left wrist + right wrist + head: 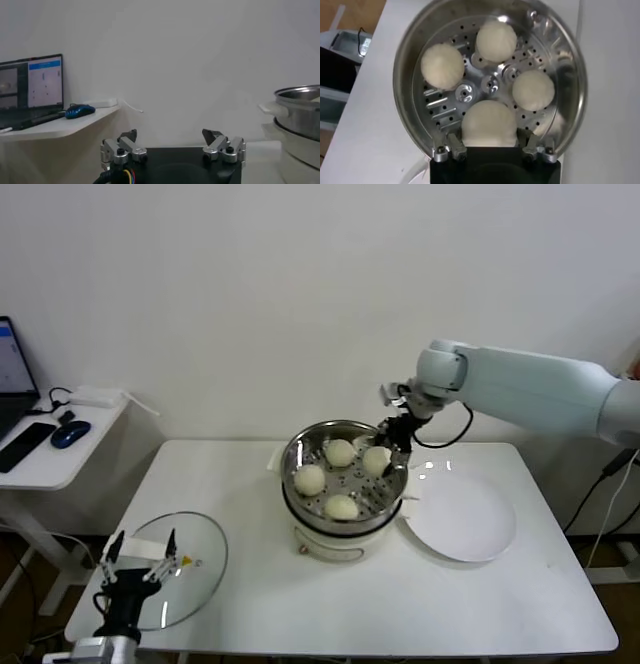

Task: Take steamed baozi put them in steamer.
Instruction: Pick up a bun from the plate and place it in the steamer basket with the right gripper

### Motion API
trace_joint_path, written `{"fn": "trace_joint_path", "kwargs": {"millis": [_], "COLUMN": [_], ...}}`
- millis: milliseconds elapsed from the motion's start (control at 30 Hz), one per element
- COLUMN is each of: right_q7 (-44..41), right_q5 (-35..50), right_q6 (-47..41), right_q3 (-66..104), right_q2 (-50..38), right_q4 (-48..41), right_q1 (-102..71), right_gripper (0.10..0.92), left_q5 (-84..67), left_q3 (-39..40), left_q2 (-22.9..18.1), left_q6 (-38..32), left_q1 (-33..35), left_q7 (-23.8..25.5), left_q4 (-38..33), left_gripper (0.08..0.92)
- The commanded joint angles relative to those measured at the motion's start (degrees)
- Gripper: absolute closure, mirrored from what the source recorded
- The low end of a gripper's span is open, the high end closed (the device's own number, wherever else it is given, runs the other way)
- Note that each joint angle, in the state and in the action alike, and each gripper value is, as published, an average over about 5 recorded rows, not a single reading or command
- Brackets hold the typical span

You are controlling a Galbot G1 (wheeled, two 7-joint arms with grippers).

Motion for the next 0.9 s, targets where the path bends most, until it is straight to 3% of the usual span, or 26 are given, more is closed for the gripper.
{"fn": "trace_joint_path", "kwargs": {"millis": [33,900], "right_q7": [0.3,0.6], "right_q5": [-3.3,-3.8], "right_q6": [-0.5,-0.6], "right_q3": [1.5,3.2], "right_q2": [1.9,2.7], "right_q4": [-4.2,-6.2], "right_q1": [-6.3,-8.4], "right_gripper": [0.316,0.315], "left_q5": [0.0,0.2], "left_q3": [0.0,0.0], "left_q2": [0.1,0.3], "left_q6": [0.0,0.2], "left_q1": [-0.3,-0.8], "left_q7": [0.0,0.0], "left_q4": [0.5,0.9], "left_gripper": [0.177,0.177]}}
